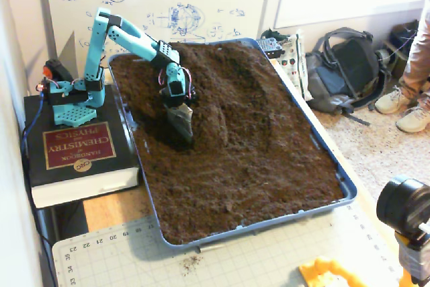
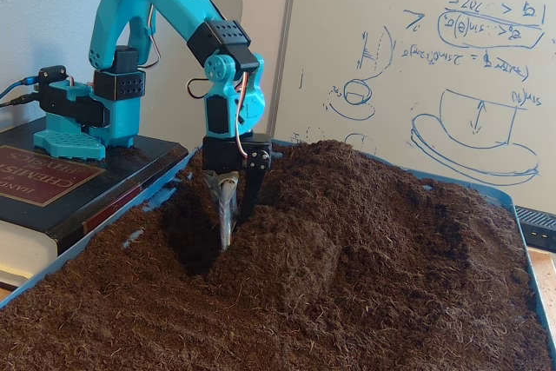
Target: Build a berm.
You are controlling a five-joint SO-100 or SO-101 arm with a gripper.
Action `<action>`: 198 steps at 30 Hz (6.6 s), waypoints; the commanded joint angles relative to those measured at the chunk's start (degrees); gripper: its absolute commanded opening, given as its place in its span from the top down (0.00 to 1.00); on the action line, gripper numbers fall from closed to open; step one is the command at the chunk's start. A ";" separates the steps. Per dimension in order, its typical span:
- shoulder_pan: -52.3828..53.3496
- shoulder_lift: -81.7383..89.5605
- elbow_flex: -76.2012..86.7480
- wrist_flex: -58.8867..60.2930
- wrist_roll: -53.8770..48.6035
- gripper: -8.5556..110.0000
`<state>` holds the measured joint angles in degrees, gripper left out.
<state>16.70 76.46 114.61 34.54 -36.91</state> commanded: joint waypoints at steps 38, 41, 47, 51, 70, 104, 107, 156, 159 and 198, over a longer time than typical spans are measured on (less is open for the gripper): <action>-4.75 5.62 -21.71 -1.41 18.37 0.93; -6.94 6.24 -22.85 -1.41 22.68 0.93; -9.84 6.15 -29.88 -1.49 35.33 0.93; -11.78 5.62 -35.07 -1.67 42.71 0.93; -11.87 -39.55 -80.60 -25.14 47.46 0.93; -8.53 -27.69 -41.66 -1.05 28.30 0.93; -8.53 -26.46 -40.52 -0.18 28.30 0.93; -23.82 -50.01 -86.84 -2.90 47.37 0.93; -23.82 -52.38 -86.66 -2.90 47.37 0.93; -23.20 -20.21 -46.32 9.84 42.28 0.93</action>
<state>-6.94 47.37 67.94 42.36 5.80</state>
